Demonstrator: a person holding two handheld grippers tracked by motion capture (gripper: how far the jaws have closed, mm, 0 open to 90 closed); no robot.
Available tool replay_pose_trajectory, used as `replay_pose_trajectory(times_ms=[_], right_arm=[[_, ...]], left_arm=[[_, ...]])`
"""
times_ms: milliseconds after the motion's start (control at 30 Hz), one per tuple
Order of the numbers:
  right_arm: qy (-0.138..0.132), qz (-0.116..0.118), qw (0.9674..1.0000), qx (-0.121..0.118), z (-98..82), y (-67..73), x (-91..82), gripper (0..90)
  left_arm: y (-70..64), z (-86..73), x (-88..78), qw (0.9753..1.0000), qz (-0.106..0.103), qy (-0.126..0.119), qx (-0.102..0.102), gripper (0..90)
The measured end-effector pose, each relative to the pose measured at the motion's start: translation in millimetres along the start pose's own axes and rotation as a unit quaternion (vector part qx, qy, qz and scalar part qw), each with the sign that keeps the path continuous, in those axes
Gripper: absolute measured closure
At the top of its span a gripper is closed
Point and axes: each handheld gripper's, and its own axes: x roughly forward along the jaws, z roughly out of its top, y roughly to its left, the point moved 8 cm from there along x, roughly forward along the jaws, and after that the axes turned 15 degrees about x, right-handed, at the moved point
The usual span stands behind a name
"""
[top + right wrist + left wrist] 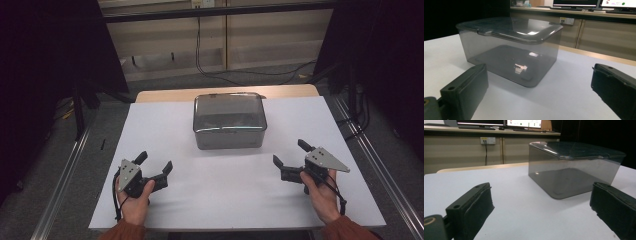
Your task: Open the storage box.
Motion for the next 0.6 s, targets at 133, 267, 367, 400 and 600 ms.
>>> replay_pose_trajectory(times_ms=[133,267,367,400,600], right_arm=[[-0.003,-0.002,1.0000,-0.005,2.4,5.1,5.6,0.7],[0.000,0.003,1.0000,-0.006,3.0,10.1,11.8,0.7],[-0.003,0.014,0.9999,0.003,6.5,16.3,15.4,0.7],[-0.005,0.016,0.9999,0.001,8.2,18.3,16.7,0.6],[-0.007,0.035,0.9994,-0.006,15.4,30.0,29.3,0.8]], left_arm=[[-0.1,-0.4,0.1,1.0000,-0.001,0.002,0.002,4.0],[-0.4,-2.1,0.9,0.9999,0.001,0.011,0.005,4.1],[0.7,-3.6,2.3,0.9998,0.005,0.017,0.000,4.5],[0.7,-3.7,2.4,0.9999,0.005,0.016,-0.001,4.5],[-1.1,-2.3,0.8,0.9999,-0.003,0.013,0.004,4.5]])
